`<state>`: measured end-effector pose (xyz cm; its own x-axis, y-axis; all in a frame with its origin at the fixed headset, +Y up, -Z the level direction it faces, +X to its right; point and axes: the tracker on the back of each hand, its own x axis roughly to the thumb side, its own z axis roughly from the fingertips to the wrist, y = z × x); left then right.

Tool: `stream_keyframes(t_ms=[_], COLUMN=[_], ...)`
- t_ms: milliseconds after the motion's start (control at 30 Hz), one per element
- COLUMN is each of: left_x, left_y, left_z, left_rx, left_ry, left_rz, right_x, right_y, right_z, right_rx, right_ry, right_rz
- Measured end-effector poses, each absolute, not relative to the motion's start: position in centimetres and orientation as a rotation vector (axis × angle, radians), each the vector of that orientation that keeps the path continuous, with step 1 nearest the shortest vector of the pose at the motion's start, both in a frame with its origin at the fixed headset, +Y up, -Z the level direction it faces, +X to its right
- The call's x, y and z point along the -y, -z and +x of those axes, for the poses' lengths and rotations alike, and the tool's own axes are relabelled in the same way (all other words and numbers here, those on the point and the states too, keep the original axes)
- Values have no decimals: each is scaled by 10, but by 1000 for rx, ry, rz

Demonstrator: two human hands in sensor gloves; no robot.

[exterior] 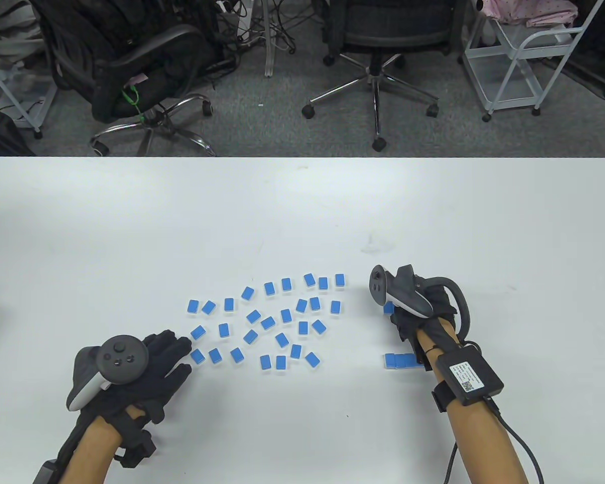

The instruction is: Build mahjong tile wall

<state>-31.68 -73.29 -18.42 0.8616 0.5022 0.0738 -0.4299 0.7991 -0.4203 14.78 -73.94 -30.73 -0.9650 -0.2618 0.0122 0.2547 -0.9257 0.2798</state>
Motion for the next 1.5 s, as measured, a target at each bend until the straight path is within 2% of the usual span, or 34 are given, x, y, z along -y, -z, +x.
stream_keyframes(t_ms=[133, 267, 433, 633, 833, 900, 1000, 1100, 1200, 1300, 1500], left_x=[733, 733, 733, 733, 732, 732, 733, 733, 733, 733, 734], left_y=[185, 185, 183, 183, 184, 184, 184, 184, 184, 184, 184], left_z=[-317, -316, -317, -316, -316, -316, -315, -315, -315, -314, -314], left_rx=[185, 189, 188, 195, 202, 202, 200, 197, 197, 199, 195], left_ry=[-503, -503, -503, -501, -499, -497, -497, -500, -500, -496, -497], left_rz=[-405, -406, -405, -405, -397, -398, -404, -403, -402, -407, -411], right_x=[723, 717, 732, 749, 744, 730, 700, 688, 692, 711, 739], right_y=[304, 296, 291, 298, 290, 287, 289, 296, 299, 297, 304], right_z=[133, 88, 33, 17, 32, 46, 77, 106, 142, 171, 179], right_rx=[299, 248, 208, 224, 253, 218, 137, 138, 195, 260, 409], right_ry=[2879, 2830, 2669, 2620, 2584, 2634, 2742, 2763, 2773, 2839, 2884], right_rz=[-25, -219, -337, -266, -333, -310, -197, -25, 140, 247, 260])
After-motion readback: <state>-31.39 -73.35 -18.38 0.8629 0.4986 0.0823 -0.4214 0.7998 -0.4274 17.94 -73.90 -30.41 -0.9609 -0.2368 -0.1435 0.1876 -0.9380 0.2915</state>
